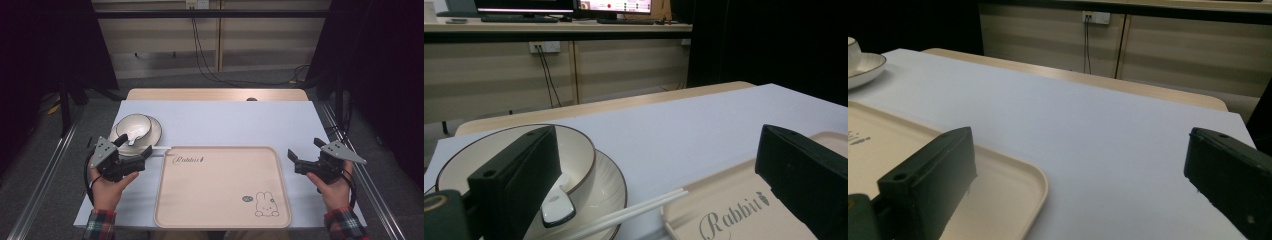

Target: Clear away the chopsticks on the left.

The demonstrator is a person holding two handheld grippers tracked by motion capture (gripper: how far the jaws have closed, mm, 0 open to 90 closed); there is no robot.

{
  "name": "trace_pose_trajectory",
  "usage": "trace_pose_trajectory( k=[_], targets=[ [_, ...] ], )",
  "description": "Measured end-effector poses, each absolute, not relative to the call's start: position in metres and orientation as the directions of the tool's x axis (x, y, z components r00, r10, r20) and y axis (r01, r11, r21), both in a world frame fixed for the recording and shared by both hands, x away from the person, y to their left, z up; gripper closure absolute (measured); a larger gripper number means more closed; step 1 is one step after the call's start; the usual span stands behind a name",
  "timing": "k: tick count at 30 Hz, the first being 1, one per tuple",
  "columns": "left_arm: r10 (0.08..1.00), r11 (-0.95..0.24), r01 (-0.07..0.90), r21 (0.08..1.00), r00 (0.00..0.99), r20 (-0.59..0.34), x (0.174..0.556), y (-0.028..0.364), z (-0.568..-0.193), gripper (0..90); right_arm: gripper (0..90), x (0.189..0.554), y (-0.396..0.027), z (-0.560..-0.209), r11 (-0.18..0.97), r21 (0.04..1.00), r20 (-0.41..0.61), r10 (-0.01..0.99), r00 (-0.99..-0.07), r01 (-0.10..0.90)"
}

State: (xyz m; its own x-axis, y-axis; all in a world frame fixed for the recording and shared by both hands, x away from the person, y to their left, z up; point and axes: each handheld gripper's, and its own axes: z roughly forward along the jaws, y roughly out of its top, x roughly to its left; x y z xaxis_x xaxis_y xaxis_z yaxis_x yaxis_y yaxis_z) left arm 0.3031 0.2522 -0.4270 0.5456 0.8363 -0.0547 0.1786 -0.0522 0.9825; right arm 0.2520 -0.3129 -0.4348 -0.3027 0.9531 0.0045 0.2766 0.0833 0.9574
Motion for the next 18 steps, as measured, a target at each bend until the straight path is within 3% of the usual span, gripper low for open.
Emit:
trace_pose_trajectory(
  k=[13,18],
  targets=[
    [0.812,-0.114,0.24,0.964,0.582,-0.049,0.3029,0.2521,-0.4306,1.9,1.7,0.2518,-0.3089,-0.4331,0.083,0.964,0.006,0.944,-0.331,0.253],
    [0.8,-0.078,0.251,0.965,0.593,-0.089,0.3043,0.2485,-0.4288,0.2,1.5,0.2507,-0.3103,-0.4333,0.093,0.962,-0.001,0.942,-0.334,0.258]
  ],
)
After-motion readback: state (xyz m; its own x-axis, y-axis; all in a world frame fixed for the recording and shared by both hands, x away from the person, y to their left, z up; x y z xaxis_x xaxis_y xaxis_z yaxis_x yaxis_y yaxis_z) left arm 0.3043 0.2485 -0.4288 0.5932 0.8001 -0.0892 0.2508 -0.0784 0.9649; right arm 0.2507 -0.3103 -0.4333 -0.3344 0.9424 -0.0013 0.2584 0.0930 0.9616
